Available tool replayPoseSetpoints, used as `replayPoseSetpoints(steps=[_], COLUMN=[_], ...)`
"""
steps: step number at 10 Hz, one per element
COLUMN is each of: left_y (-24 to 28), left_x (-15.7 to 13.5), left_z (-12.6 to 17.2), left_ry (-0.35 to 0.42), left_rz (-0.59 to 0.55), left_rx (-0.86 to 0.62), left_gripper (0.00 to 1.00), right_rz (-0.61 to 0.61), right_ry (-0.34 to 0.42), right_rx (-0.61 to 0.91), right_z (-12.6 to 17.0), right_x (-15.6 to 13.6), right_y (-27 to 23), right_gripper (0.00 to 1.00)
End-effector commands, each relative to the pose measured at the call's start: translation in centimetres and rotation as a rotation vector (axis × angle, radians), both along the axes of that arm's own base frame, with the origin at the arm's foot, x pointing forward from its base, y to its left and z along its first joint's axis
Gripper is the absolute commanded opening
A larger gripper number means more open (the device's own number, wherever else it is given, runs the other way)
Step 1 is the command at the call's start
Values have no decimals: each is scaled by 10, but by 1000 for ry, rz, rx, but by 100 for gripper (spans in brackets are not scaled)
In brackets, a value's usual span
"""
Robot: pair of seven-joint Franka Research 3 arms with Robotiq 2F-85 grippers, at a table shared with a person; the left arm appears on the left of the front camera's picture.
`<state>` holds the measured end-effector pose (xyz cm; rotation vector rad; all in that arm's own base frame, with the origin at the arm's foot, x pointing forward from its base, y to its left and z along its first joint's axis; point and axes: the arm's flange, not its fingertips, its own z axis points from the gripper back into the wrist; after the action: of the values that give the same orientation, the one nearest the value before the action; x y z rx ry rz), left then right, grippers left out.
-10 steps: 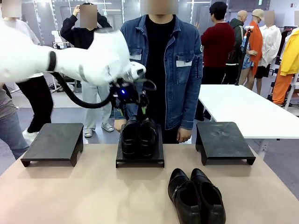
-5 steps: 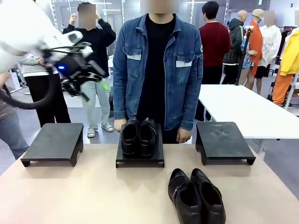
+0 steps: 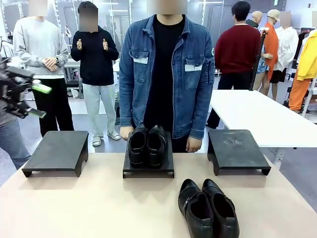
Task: Place the shoes on the stand as instructed by the person.
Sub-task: Pick up another pair of Shoes and place it on the Shoes Stand indicated by the person.
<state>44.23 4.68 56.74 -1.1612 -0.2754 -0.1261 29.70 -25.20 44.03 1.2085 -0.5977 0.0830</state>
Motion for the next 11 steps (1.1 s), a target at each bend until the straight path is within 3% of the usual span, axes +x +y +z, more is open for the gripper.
replayPoseSetpoints(steps=[1,4,6,11], left_y=[45,119,152,155], left_x=[-6,-31,-48,-58], left_z=[-30,-82,-112,-130], left_ry=[4,3,-40,-13], left_rz=[-64,-136,-161,-129], left_rx=[-189,-298,-363,-369], left_gripper=[100,100,100,100], right_rz=[0,0,0,0], right_ry=[-8,-8,-8,-8], right_rx=[4,4,4,4], right_z=[1,1,1,1], right_x=[-1,-1,-1,-1], right_y=[0,0,0,0], right_gripper=[100,100,100,100])
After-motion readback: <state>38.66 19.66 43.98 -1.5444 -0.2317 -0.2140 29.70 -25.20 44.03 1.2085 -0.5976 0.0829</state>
